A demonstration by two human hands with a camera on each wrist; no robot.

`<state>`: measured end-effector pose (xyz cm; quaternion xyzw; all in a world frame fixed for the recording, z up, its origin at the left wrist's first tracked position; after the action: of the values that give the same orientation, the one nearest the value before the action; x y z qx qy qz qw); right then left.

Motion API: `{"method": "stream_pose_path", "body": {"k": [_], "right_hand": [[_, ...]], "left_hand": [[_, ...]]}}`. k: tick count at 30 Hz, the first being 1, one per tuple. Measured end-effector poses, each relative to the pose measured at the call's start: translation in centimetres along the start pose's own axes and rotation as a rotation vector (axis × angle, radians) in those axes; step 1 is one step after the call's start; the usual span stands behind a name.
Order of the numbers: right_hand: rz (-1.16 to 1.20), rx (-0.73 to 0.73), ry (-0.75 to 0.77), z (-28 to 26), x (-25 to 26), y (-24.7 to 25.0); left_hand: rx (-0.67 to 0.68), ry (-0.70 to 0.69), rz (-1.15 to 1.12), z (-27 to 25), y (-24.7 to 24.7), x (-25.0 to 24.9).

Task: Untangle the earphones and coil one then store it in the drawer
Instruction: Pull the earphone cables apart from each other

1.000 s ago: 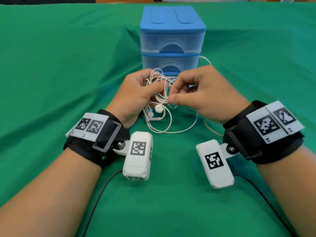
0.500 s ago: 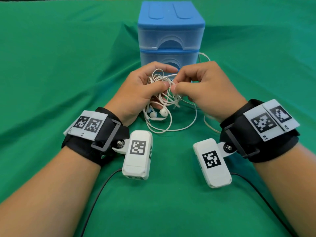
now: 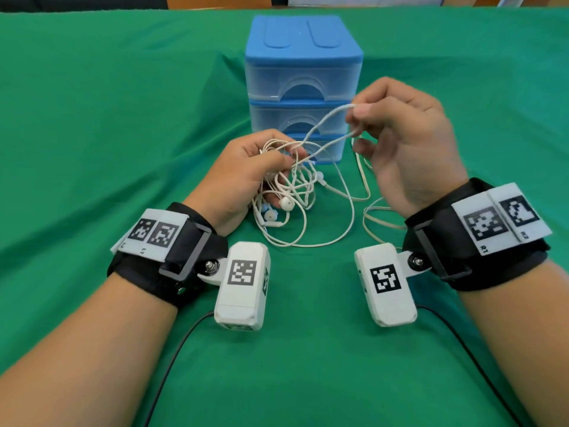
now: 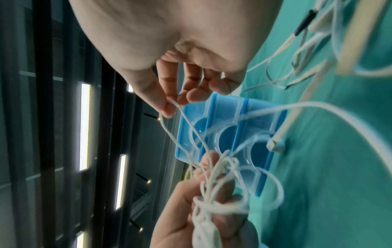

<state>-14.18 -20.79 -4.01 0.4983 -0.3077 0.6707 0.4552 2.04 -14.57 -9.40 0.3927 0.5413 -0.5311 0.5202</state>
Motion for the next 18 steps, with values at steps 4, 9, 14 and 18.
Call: {"method": "stream_pose_path", "body": {"k": [4, 9, 14, 18], "right_hand": [[0.184, 0.198, -0.095, -0.3, 0.0, -1.3], [-0.202, 0.424, -0.056, -1.3, -0.7, -3.2], [-0.104, 0.508, -0.059, -2.1, -0.5, -4.4], [0.143, 0.42, -0.048, -1.3, 0.4, -3.4]], "left_hand": [[-0.038, 0.016, -0.055, 0.2, 0.4, 0.2], [-0.066, 0.028, -0.085, 0.3, 0.6, 0.4], [-0.039, 0.03, -0.149, 0.2, 0.2, 0.1], [-0.048, 0.036, -0.116, 0.3, 0.4, 0.4]]}}
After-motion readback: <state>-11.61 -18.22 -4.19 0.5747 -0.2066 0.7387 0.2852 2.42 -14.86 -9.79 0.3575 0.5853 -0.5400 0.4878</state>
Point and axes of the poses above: each hand's wrist, its own z-axis towards the middle knuckle, its own y-axis out of the back of the hand, x = y × z, the point moved 8 cm from there along z, towards the middle knuckle, and after that the axes turned 10 degrees about -z, right-handed, at the moved point
